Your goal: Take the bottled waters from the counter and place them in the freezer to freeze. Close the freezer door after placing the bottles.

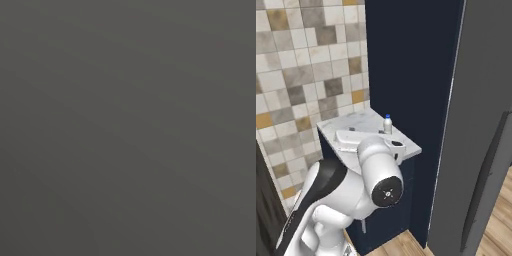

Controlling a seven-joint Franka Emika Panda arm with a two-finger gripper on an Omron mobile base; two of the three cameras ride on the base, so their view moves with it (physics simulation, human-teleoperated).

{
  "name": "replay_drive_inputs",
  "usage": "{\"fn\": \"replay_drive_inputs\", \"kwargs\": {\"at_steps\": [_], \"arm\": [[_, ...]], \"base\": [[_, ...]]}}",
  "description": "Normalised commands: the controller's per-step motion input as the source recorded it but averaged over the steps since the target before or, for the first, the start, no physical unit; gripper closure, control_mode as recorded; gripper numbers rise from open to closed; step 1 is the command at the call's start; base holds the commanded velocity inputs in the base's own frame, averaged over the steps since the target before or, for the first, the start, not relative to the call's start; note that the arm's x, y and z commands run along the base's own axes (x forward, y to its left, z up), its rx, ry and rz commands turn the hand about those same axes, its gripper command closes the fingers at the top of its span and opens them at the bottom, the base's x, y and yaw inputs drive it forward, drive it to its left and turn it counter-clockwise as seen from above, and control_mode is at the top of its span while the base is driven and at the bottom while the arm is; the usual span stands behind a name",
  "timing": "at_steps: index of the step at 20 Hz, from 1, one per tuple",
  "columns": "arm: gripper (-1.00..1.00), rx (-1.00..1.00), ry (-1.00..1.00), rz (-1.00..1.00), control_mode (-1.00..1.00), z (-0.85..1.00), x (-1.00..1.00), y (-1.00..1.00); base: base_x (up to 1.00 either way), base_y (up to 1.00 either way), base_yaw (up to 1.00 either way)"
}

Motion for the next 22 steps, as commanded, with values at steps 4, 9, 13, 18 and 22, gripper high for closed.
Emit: {"fn": "replay_drive_inputs", "kwargs": {"at_steps": [4,9,13,18,22], "arm": [[-1.0,-0.2,-0.22,0.0,-1.0,-0.9,0.38,0.04],[-1.0,-0.33,-0.17,-0.04,-1.0,-0.99,0.39,0.39],[-1.0,-0.19,-0.11,-0.04,-1.0,-0.74,0.52,0.12],[-1.0,-0.03,0.0,-0.01,-1.0,-0.29,0.42,0.05],[-1.0,0.01,0.04,0.0,-1.0,-0.12,0.52,0.06]], "base": [[0.0,0.0,0.0],[0.0,0.0,0.0],[0.0,0.0,0.0],[0.0,0.0,0.0],[0.0,0.0,0.0]]}}
